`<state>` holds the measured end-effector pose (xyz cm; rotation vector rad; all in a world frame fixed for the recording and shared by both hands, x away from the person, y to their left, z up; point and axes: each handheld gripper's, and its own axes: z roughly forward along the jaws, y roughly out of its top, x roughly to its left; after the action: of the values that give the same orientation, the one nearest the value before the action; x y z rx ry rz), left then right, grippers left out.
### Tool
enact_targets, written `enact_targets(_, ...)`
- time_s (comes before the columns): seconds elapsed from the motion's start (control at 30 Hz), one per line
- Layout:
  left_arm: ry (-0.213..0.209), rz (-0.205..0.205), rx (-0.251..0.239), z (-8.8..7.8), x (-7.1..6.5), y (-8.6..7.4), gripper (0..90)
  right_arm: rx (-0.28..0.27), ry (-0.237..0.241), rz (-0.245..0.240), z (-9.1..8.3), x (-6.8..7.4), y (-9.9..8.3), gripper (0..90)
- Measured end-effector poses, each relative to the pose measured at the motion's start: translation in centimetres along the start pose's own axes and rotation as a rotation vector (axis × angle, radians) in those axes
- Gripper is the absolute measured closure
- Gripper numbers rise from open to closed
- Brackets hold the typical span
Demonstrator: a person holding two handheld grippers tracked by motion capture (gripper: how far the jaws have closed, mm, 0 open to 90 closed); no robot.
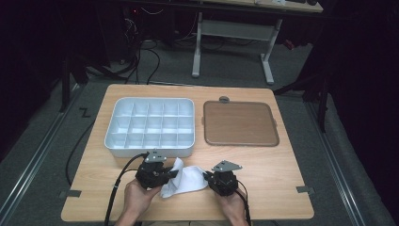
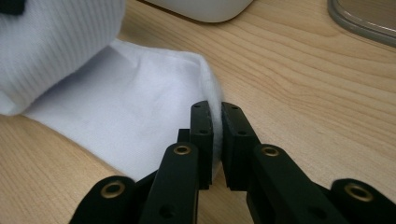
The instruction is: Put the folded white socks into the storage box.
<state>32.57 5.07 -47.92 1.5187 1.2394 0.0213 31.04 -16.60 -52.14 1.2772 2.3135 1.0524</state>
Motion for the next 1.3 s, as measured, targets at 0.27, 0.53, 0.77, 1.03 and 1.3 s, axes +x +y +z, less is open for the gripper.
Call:
enact_targets(0.27,0.005,0.003,0.023,0.4,-0.1,-0.8,78.5,-0.009,-0.008,0.014,0.2,0.7,-0.2,84.6)
enact_targets(0.53,-0.007,0.014,0.042,1.4,-1.0,-1.3,78.4,-0.01,-0.007,0.009,0.5,1.3,-0.1,84.6)
enact_targets(0.77,0.012,0.022,0.043,2.1,-1.1,-1.5,77.8,-0.006,-0.005,0.009,0.6,1.4,0.0,84.6)
enact_targets(1.03,0.037,0.054,0.057,3.0,-1.1,-2.1,77.1,-0.003,0.006,0.001,0.7,1.5,0.0,84.5)
enact_targets(1.3,0.069,0.075,0.056,3.3,-0.6,-2.1,76.6,0.011,0.015,-0.02,1.3,2.6,0.4,84.5)
